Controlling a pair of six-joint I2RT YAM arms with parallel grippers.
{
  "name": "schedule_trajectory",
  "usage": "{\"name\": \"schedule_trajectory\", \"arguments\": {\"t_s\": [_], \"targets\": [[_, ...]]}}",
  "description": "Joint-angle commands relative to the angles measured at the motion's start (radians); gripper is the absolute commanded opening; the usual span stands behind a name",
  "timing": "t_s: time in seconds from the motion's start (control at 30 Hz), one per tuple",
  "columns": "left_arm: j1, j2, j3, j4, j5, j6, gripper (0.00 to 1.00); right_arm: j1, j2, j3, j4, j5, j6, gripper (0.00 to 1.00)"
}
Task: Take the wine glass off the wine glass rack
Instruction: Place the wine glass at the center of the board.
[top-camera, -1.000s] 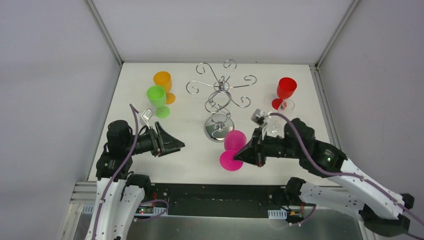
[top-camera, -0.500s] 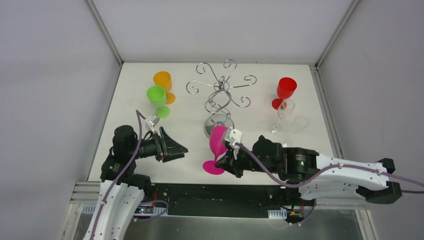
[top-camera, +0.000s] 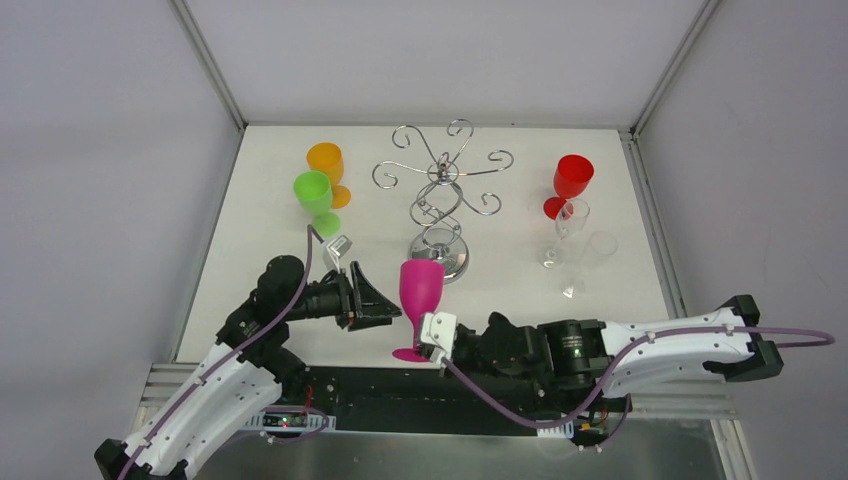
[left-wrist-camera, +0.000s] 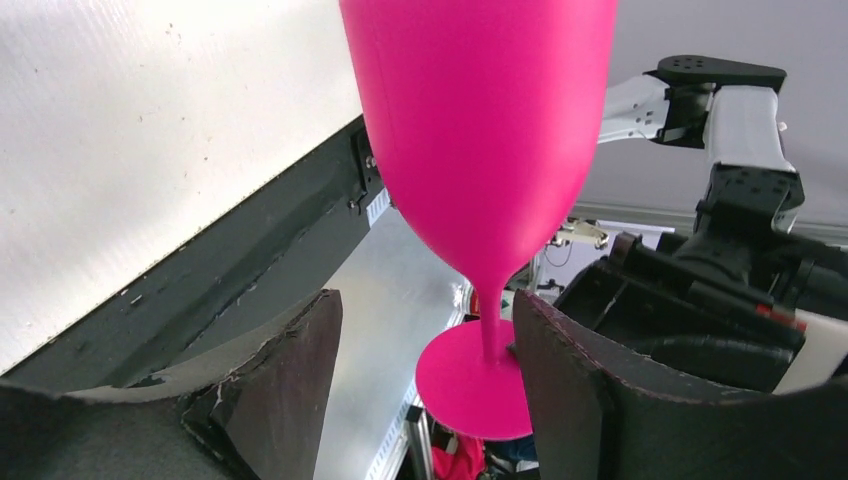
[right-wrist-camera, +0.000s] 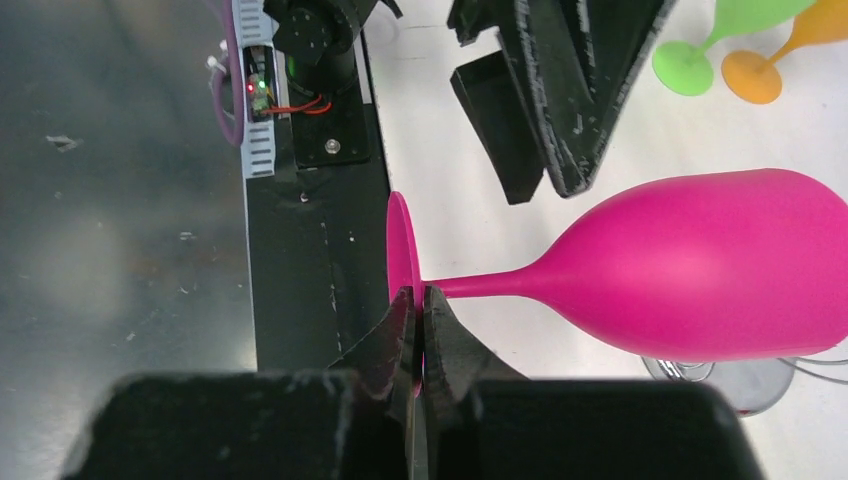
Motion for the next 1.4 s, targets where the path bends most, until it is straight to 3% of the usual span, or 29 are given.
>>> {"name": "schedule_trajectory", "arguments": {"t_s": [0.0, 0.17, 0.53, 0.73, 0.93, 1.27, 1.37], "targets": [[-0.040, 0.003, -0.035, 0.113, -0.078, -0.062, 0.64, 0.050, 0.027, -0.005, 0.093, 0.109, -0.106, 0.00], [-0.071, -0.008, -0.038, 0.141, -0.102, -0.084, 0.63, 0.061, 0.050, -0.008, 0.131, 0.137, -0.120, 0.00], [-0.279, 0.057, -0.048, 0.202, -0.238, -0.073, 0.58, 0.063, 0.090, 0.003, 0.172, 0.162, -0.125, 0.00], [-0.329, 0.061, -0.043, 0.202, -0.270, -0.065, 0.52, 0.063, 0.064, -0.007, 0.173, 0.175, -0.107, 0.00], [-0.382, 0.082, -0.056, 0.225, -0.313, -0.069, 0.42, 0.063, 0.062, -0.013, 0.170, 0.180, -0.093, 0.00], [-0.406, 0.103, -0.048, 0.229, -0.323, -0.065, 0.17, 0.065, 0.042, -0.020, 0.159, 0.191, -0.078, 0.00], [-0.406, 0.105, -0.045, 0.229, -0.319, -0.061, 0.05, 0.065, 0.029, -0.031, 0.159, 0.203, -0.072, 0.00]]}}
